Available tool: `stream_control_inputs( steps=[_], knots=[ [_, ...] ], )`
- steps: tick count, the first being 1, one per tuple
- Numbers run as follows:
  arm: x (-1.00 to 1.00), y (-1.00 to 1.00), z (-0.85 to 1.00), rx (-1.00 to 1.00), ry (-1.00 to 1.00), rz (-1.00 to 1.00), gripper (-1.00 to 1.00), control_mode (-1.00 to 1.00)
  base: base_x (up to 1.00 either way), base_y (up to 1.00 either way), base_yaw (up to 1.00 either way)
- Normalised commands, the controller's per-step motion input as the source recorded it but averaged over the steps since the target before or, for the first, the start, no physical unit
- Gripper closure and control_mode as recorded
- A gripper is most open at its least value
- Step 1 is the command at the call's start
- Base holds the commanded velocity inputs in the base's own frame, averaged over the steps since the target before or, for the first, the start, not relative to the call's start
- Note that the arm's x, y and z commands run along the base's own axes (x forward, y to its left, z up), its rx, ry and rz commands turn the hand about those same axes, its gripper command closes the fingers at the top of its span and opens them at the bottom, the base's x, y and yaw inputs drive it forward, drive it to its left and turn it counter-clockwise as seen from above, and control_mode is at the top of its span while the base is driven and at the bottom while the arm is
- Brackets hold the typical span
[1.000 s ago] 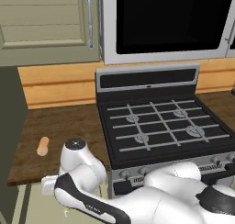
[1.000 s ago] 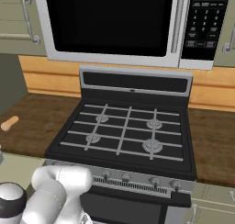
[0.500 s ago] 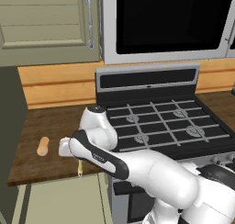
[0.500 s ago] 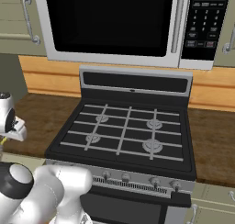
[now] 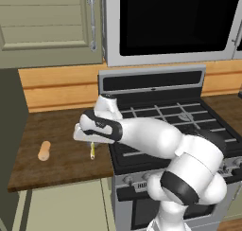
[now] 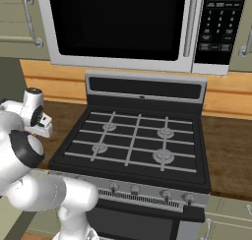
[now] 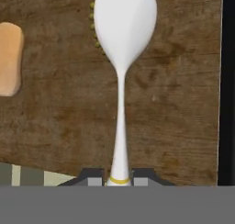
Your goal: Pick the dish brush from the drawer and place it on the counter.
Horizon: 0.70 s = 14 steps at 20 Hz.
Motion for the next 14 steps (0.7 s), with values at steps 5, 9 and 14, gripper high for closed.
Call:
stream_control_inputs(
  steps=[5,9,14],
  knots=[
    [0.69,-0.02,-0.48,-0.06,0.00,0.00,1.00,-1.00,0.00,0.00,0.00],
    [0.28,0.13,-0.58,-0.11,0.00,0.00,1.00,-1.00,0.00,0.00,0.00],
    [0.22,0.14,-0.41,-0.11,-0.03,0.00,1.00,-1.00,0.00,0.00,0.00]
  ],
)
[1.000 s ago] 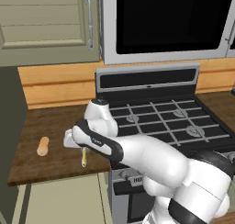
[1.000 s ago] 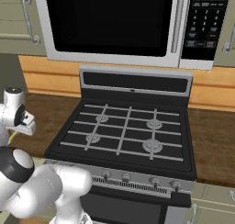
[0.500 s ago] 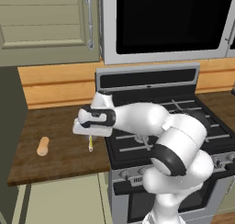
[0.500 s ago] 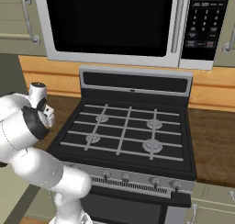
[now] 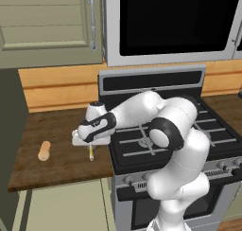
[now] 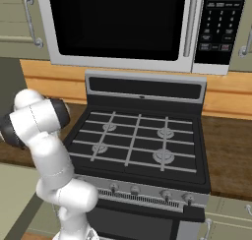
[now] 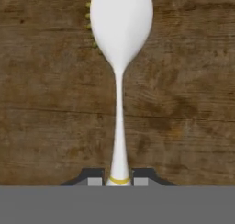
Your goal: Pick the dish brush from the drawer and place it on the counter.
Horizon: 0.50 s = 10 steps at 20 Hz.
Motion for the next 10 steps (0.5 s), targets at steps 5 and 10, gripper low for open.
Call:
stream_control_inputs(
  steps=[5,10],
  knots=[
    [0.30,0.04,-0.15,-0.02,-0.04,0.00,1.00,-1.00,0.00,0.00,0.00],
    [0.46,0.04,-0.06,0.00,0.00,0.00,1.00,-1.00,0.00,0.00,0.00]
  ],
)
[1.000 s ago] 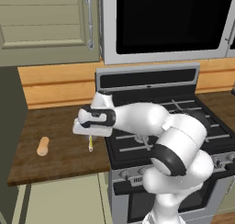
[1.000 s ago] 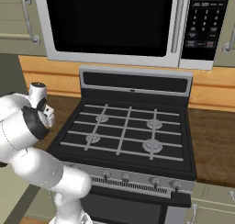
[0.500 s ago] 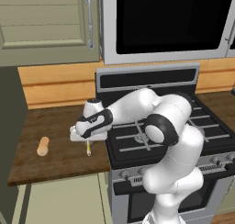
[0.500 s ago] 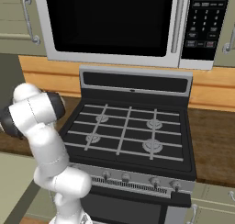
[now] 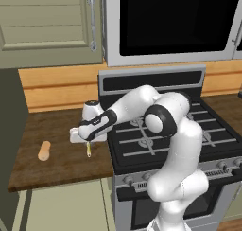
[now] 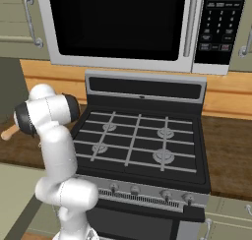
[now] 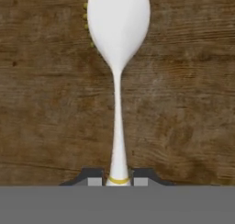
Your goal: Pick the dish brush from the drawer and place it on the counter.
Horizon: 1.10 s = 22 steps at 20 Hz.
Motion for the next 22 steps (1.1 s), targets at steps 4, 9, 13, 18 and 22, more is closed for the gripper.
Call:
stream_control_inputs(
  steps=[4,9,13,18,22],
  knots=[
    [0.28,0.00,-0.28,0.00,0.00,0.00,1.00,-1.00,0.00,0.00,0.00],
    [0.10,0.00,-0.12,0.00,0.00,0.00,-1.00,-1.00,0.00,0.00,0.00],
    [0.00,0.00,0.00,0.00,0.00,0.00,-1.00,-1.00,0.00,0.00,0.00],
    [-0.08,0.00,0.58,0.00,-0.08,0.00,-1.00,-1.00,0.00,0.00,0.00],
    [-0.31,-0.50,1.00,0.00,-0.06,-0.01,-1.00,-1.00,0.00,0.00,0.00]
  ],
)
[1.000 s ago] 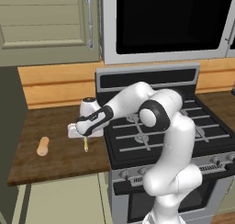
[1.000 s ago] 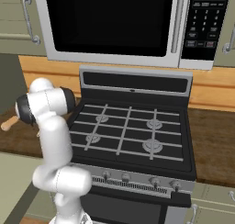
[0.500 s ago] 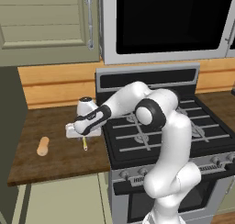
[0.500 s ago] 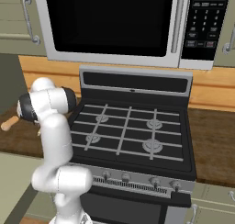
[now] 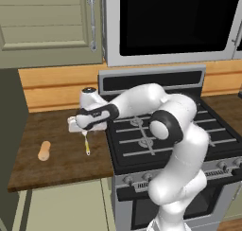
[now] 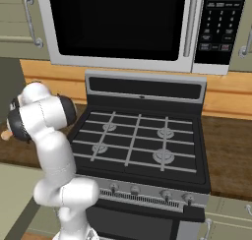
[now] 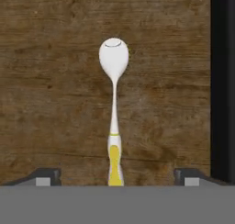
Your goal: Pick the dish brush from the drawer and place it on the counter.
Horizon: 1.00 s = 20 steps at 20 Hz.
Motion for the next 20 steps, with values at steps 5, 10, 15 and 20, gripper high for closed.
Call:
stream_control_inputs(
  steps=[5,10,15,20],
  knots=[
    [-0.32,-0.96,0.87,0.00,0.00,-0.01,-1.00,-1.00,0.00,0.00,0.00],
    [-0.89,-0.99,0.34,-0.01,-0.02,0.00,-1.00,-1.00,0.00,0.00,0.00],
    [-1.00,-0.72,0.28,-0.02,-0.04,0.00,-1.00,-1.00,0.00,0.00,0.00],
    [-0.82,-0.88,0.93,0.00,-0.02,0.00,-1.00,-1.00,0.00,0.00,0.00]
  ],
)
